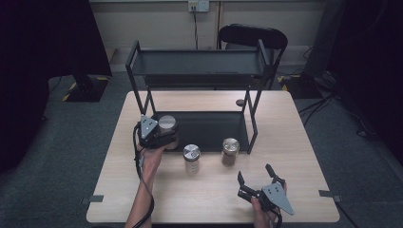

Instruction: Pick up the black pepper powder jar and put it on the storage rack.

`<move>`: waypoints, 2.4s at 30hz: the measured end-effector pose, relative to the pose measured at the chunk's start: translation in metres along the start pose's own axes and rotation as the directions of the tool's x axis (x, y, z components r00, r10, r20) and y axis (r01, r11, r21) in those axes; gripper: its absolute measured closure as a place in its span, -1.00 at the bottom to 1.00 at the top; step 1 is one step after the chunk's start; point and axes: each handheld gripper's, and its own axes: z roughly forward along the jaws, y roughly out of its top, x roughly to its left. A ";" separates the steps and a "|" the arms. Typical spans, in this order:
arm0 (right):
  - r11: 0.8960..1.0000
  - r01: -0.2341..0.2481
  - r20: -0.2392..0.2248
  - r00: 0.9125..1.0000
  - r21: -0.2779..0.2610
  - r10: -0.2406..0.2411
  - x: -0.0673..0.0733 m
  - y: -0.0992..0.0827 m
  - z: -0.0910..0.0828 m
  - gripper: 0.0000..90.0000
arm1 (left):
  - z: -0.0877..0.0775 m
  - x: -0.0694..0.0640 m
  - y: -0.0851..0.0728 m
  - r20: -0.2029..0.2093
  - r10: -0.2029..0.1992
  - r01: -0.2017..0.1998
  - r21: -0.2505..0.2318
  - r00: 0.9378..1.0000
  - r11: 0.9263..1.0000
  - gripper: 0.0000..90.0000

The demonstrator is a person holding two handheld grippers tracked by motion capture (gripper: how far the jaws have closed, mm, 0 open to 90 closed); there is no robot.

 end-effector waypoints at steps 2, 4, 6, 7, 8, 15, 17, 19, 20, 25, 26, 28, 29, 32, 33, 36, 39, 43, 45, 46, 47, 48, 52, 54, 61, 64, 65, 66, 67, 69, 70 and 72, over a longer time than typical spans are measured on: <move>1.000 0.000 0.000 1.000 0.000 0.000 0.000 0.000 0.000 -1.00 | -0.002 -0.001 0.001 -0.004 0.000 0.000 -0.012 1.000 1.000 -0.82; 1.000 0.000 0.000 1.000 0.000 0.000 0.000 0.000 0.000 -1.00 | -0.004 -0.001 0.003 -0.004 0.001 -0.001 -0.023 1.000 1.000 -0.85; 1.000 0.000 0.000 1.000 0.000 0.000 0.000 0.000 0.000 -1.00 | -0.005 -0.002 0.004 -0.007 0.001 -0.001 -0.028 1.000 1.000 -0.89; 1.000 0.000 0.000 1.000 0.000 0.000 0.000 0.000 0.000 -1.00 | -0.006 -0.003 0.004 -0.009 -0.002 0.002 -0.034 1.000 0.999 -0.91; 1.000 0.000 0.000 1.000 0.000 0.000 0.000 0.000 0.000 -1.00 | -0.006 -0.004 0.005 -0.011 -0.007 0.007 -0.037 1.000 0.999 -0.93; 1.000 0.000 0.000 1.000 0.000 0.000 0.000 0.000 0.000 -1.00 | -0.013 -0.005 0.008 -0.007 0.003 -0.003 -0.066 1.000 0.998 -1.00; 1.000 0.000 0.001 1.000 0.000 0.000 0.000 0.000 0.000 -1.00 | -0.014 -0.006 0.009 -0.007 0.003 -0.004 -0.070 1.000 0.998 -1.00; 1.000 0.000 0.001 1.000 0.000 0.000 0.000 0.000 0.000 -1.00 | -0.016 -0.007 0.010 -0.011 0.003 -0.004 -0.072 1.000 0.997 -1.00; 1.000 0.000 0.001 1.000 0.000 0.000 0.000 0.000 0.000 -1.00 | -0.017 -0.007 0.010 -0.009 0.002 -0.002 -0.073 1.000 0.997 -1.00; 1.000 0.000 0.001 1.000 0.000 0.000 0.000 0.000 0.000 -1.00 | -0.022 -0.007 0.010 -0.013 -0.006 0.005 -0.081 1.000 0.997 -1.00; 1.000 0.000 0.001 1.000 0.000 0.000 0.000 0.000 0.000 -1.00 | -0.023 -0.007 0.010 -0.015 -0.008 0.006 -0.082 1.000 0.997 -1.00; 1.000 0.000 0.001 1.000 0.000 0.000 0.000 0.000 0.000 -1.00 | -0.025 -0.007 0.010 -0.016 -0.010 0.009 -0.085 1.000 0.996 -1.00; 1.000 0.000 0.001 1.000 0.000 0.000 0.000 0.000 0.000 -1.00 | -0.026 -0.008 0.010 -0.018 -0.011 0.009 -0.085 1.000 0.996 -1.00; 1.000 0.000 0.001 1.000 0.000 0.000 0.000 0.000 0.000 -1.00 | -0.030 -0.008 0.009 -0.014 -0.017 0.015 -0.096 1.000 0.995 -1.00; 1.000 0.000 0.001 1.000 0.000 0.000 0.000 0.000 0.000 -1.00 | -0.031 -0.008 0.010 -0.012 -0.013 0.012 -0.099 1.000 0.995 -1.00; 1.000 0.000 0.001 1.000 0.000 0.000 0.000 0.000 0.000 -1.00 | -0.034 -0.008 0.013 -0.006 -0.003 0.003 -0.102 1.000 0.995 -1.00; 1.000 0.000 0.001 1.000 0.000 0.000 0.000 0.000 0.000 -1.00 | -0.037 -0.009 0.015 -0.003 0.001 -0.001 -0.113 1.000 0.994 -1.00; 1.000 0.000 0.001 1.000 0.000 0.000 0.000 0.000 0.000 -1.00 | -0.041 -0.012 0.017 -0.005 0.015 -0.016 -0.122 1.000 0.992 -1.00; 1.000 0.000 0.001 1.000 0.000 0.000 0.000 0.000 0.000 -1.00 | -0.043 -0.013 0.016 0.001 0.014 -0.014 -0.129 1.000 0.992 -1.00; 1.000 0.000 0.001 1.000 0.000 0.000 0.000 0.000 0.000 -1.00 | -0.044 -0.013 0.016 0.004 0.014 -0.014 -0.130 1.000 0.991 -1.00; 1.000 0.000 0.001 1.000 0.000 0.000 0.000 0.000 0.000 -1.00 | -0.045 -0.013 0.015 0.006 0.013 -0.012 -0.133 1.000 0.991 -1.00; 1.000 0.000 0.001 1.000 0.000 0.000 0.000 0.000 0.000 -1.00 | -0.047 -0.013 0.015 0.005 0.010 -0.009 -0.133 1.000 0.991 -1.00; 1.000 0.000 0.003 1.000 0.000 0.000 0.000 0.000 0.000 -1.00 | -0.053 -0.016 0.014 0.001 -0.004 0.004 -0.133 1.000 0.991 -1.00; 1.000 0.000 0.003 1.000 0.000 0.000 0.001 0.000 0.000 -1.00 | -0.056 -0.016 0.013 0.007 -0.006 0.007 -0.130 1.000 0.992 -1.00; 1.000 0.000 0.005 1.000 0.000 0.000 0.001 0.000 0.000 -1.00 | -0.064 -0.018 0.009 0.020 -0.005 0.007 -0.139 1.000 0.990 -1.00; 1.000 0.000 0.005 1.000 0.001 0.000 0.001 0.000 0.000 -1.00 | -0.070 -0.019 0.006 0.021 -0.005 0.008 -0.149 1.000 0.989 -1.00; 1.000 0.000 0.005 1.000 0.001 0.000 0.001 0.000 0.000 -1.00 | -0.071 -0.020 0.005 0.022 -0.007 0.010 -0.153 1.000 0.988 -1.00; 1.000 0.000 0.005 1.000 0.001 0.000 0.001 0.000 0.000 -1.00 | -0.073 -0.020 0.004 0.022 -0.004 0.007 -0.153 1.000 0.988 -1.00; 1.000 0.000 0.005 1.000 0.000 0.000 0.001 0.000 0.000 -1.00 | -0.075 -0.021 0.002 0.021 -0.001 0.004 -0.157 1.000 0.988 -1.00; 1.000 0.000 0.005 1.000 0.000 0.000 0.001 0.000 0.000 -1.00 | -0.078 -0.022 0.000 0.025 0.005 -0.001 -0.157 1.000 0.988 -1.00; 1.000 0.000 0.005 1.000 0.000 0.000 0.001 0.000 0.000 -1.00 | -0.079 -0.022 -0.001 0.025 0.005 -0.001 -0.156 1.000 0.988 -1.00; 1.000 0.000 0.005 1.000 0.000 0.000 0.001 0.000 0.000 -1.00 | -0.082 -0.022 -0.004 0.029 0.002 0.003 -0.159 1.000 0.987 -1.00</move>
